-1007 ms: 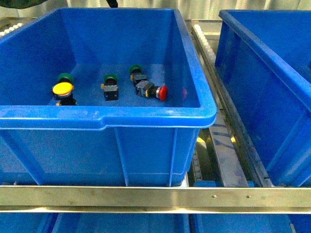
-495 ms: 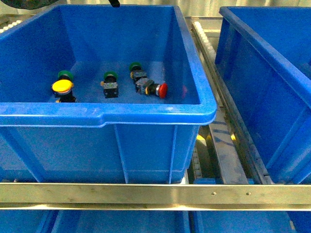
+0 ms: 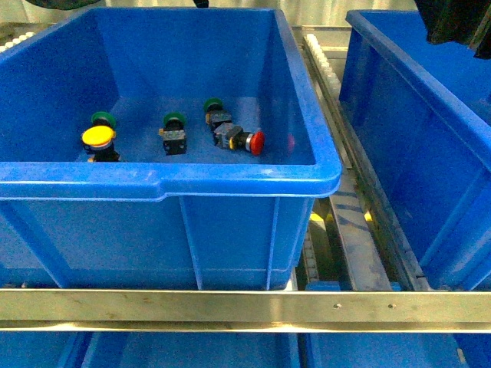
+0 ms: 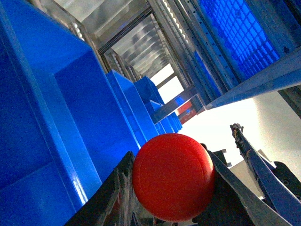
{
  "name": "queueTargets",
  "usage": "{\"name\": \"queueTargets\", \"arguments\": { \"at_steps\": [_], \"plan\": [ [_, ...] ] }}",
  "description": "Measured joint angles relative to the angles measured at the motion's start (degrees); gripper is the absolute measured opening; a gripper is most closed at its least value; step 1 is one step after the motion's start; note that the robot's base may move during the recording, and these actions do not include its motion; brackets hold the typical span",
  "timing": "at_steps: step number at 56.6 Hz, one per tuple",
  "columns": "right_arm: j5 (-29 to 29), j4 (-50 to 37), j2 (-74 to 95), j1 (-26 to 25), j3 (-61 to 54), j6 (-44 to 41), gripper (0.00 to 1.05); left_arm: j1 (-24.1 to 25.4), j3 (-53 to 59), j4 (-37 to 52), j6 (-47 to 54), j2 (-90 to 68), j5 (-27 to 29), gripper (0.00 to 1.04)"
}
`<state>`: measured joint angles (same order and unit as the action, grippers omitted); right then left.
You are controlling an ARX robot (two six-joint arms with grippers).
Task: Pick red and yellow buttons and place in box
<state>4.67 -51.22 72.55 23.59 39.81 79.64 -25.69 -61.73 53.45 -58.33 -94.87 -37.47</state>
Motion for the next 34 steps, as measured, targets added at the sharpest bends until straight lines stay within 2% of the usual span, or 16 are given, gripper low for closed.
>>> {"name": "queueTargets", "arguments": {
  "at_steps": [22,24,34],
  "plan": [
    [-0.5,0.02,0.02,-0.11,0.02,-1.11,0.99,-0.02,-0.02,-0.59,0.22,0.02,0.35,0.34],
    [-0.57,0.02,0.04,-0.11,0.02,-1.22,0.97,-0.04,-0.02,-0.59,0.22,0.0,0.48,0.34],
    [-0.85,0.31,0.07,-0.37,0.09,-2.12,0.68,-0.09,0.0,-0.37,0.17,-0.28,1.11,0.34]
  ]
}}
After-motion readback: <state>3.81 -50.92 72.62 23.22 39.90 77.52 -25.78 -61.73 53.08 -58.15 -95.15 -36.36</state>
